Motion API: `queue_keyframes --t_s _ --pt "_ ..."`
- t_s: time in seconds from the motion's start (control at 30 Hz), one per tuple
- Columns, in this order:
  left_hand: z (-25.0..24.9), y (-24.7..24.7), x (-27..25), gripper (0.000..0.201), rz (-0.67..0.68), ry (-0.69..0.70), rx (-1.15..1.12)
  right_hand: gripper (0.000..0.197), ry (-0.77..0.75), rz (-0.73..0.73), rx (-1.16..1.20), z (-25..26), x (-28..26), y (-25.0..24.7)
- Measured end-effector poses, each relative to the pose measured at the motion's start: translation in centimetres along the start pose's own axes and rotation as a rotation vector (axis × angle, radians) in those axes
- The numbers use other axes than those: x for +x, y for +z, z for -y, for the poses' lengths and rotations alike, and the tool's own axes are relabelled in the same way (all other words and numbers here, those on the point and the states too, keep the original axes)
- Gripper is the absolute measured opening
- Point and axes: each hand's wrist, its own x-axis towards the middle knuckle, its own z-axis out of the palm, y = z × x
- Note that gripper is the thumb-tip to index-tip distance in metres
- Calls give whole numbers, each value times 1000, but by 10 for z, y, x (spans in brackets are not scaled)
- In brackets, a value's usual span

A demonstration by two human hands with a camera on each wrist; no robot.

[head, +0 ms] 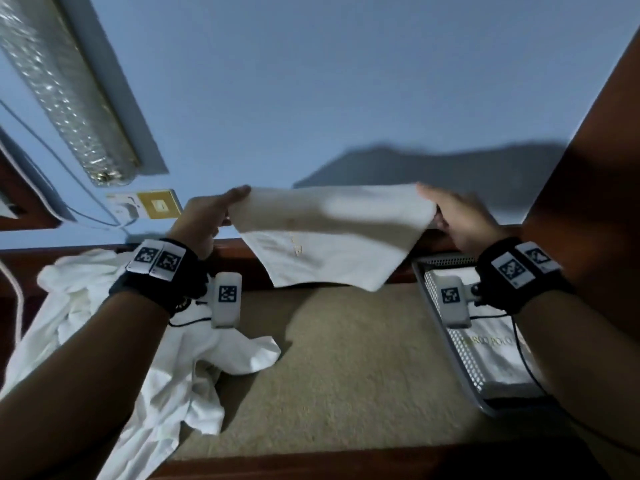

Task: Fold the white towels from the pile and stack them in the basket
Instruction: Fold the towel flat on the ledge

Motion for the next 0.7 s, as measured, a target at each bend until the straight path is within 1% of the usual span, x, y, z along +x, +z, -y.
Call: queue_keyframes --t_s 0.07,0.17,0.27,0.33,0.37,0.43,0.47,0.53,0.6,0.63,0.7 --pt "25 -2 -10 24 -1 -9 -4 28 21 26 -18 -24 -16 -1" --pt "81 -5 -36 15 30 -97 38 17 150 54 3 -77 -47 -4" --pt "158 -18 -67 17 108 -236 106 16 315 64 -112 -143 -89 -9" --pt "213 -29 -92 24 112 -321 130 18 362 85 -200 -183 -122 -13" --pt "239 -34 -106 27 126 -352 145 22 403 93 -239 -203 -137 -17" --pt "287 -42 -136 36 184 -410 221 22 517 94 -249 -244 -170 -24" --pt "308 -45 -151 40 221 -430 251 21 556 122 -271 -263 -186 -27" --pt "345 -52 -174 34 300 -441 299 20 612 173 -367 -299 -214 -33" --pt "380 -56 -189 43 350 -429 344 22 624 212 -426 -331 -240 -40" --pt "395 -56 -197 42 350 -426 354 23 623 229 -445 -344 -251 -42" --pt "418 -56 -207 30 352 -440 376 23 655 242 -496 -369 -270 -46"
